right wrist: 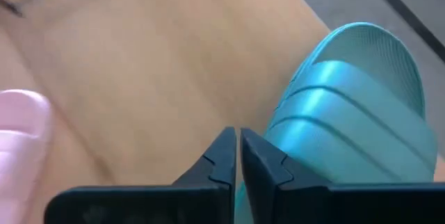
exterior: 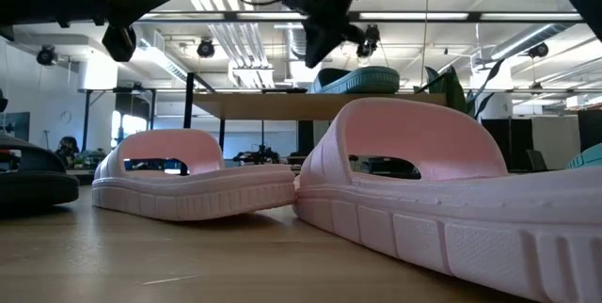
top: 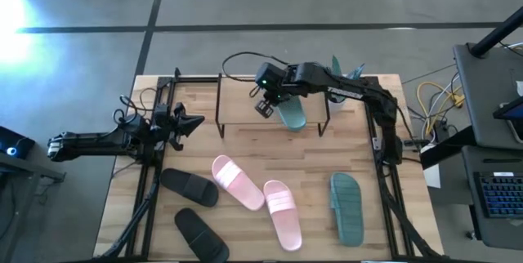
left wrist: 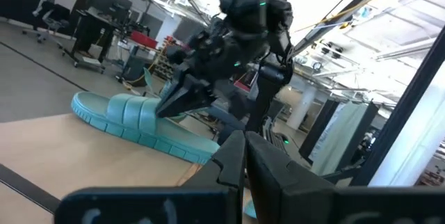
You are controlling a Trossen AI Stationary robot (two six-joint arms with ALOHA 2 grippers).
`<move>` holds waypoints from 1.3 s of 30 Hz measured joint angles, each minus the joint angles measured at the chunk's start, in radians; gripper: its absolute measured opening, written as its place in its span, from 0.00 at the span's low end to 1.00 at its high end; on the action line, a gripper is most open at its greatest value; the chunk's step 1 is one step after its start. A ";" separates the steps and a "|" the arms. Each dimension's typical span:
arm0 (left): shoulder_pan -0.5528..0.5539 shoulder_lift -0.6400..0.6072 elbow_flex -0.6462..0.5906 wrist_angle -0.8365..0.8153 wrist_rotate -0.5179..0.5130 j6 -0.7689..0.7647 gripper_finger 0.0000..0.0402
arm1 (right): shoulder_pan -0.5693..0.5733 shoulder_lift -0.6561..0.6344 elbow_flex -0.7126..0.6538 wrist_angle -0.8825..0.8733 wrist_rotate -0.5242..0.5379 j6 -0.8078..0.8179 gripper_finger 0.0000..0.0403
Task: Pick and place slides into the shelf
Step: Put the left green slide on the shelf
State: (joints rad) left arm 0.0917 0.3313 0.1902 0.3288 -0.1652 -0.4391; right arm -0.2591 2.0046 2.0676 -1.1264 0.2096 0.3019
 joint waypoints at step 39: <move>0.000 0.015 -0.002 -0.006 -0.026 0.008 0.00 | -0.029 -0.028 0.120 -0.123 0.109 -0.136 0.03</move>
State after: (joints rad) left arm 0.0914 0.3466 0.1879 0.3225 -0.1917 -0.4313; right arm -0.2882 1.9762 2.1876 -1.2498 0.3181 0.1657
